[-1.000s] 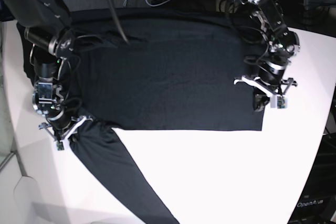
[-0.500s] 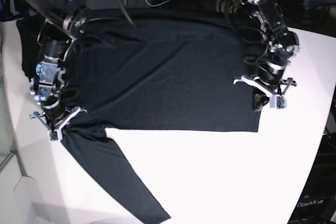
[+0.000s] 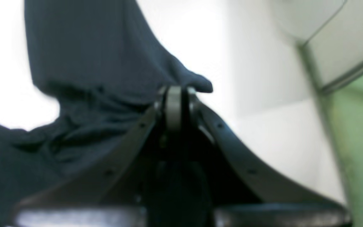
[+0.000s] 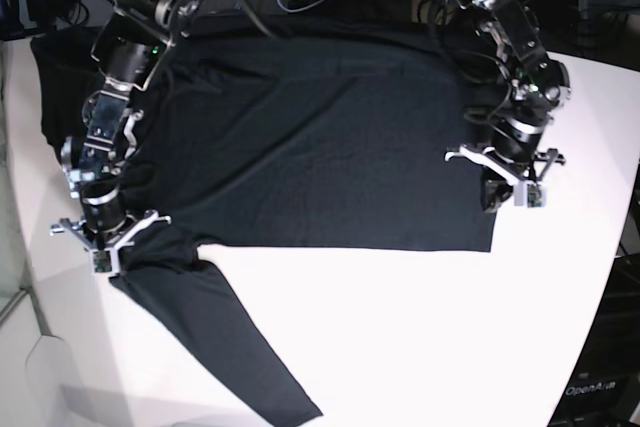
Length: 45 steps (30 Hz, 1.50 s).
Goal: Fold the T-shirt properly
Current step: 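Grasp the shirt's side edges near the hem with both grippers, then fold the hem side toward the collar with the right gripper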
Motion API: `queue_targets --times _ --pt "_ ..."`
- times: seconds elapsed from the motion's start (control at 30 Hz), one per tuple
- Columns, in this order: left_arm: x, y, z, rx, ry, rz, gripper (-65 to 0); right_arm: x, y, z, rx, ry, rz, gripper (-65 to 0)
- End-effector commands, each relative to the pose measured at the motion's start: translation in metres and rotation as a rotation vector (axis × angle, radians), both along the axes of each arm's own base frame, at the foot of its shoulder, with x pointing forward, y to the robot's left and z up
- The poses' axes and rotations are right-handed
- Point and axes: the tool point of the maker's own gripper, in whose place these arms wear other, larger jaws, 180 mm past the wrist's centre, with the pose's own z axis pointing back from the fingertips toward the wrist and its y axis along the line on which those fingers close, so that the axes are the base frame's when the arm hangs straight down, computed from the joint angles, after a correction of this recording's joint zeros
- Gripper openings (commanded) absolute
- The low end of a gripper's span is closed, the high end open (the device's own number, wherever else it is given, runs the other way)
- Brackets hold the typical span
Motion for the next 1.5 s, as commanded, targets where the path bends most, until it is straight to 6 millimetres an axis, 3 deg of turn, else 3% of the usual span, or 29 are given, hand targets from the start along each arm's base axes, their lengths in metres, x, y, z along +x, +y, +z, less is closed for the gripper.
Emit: queue_targets --times 0.0,0.33,0.73,1.03,1.2,1.47 --pt "0.009 0.001 0.018 -0.002 -0.067 0.0 -64.7 0.004 -0.008 0.019 -0.019 -0.057 -0.009 -63.9" --pt "0.011 0.001 0.019 -0.003 -0.071 -0.002 -64.7 -0.025 -0.013 0.02 -0.076 -0.056 -0.021 -64.0" --pt "0.011 0.001 0.019 -0.003 -0.071 -0.002 -64.7 -0.063 -0.019 0.035 -0.081 -0.104 -0.047 -63.8" --pt "0.011 0.001 0.019 -0.003 -0.071 -0.002 -64.7 -0.091 -0.02 0.012 -0.09 -0.038 -0.043 -64.0" --pt "0.01 0.002 0.018 -0.003 -0.069 0.001 -64.7 -0.105 -0.014 0.016 -0.098 -0.042 -0.048 -64.0" --pt "0.011 0.001 0.019 -0.003 -0.071 -0.002 -64.7 -0.123 -0.027 0.018 -0.086 -0.046 -0.127 -64.0"
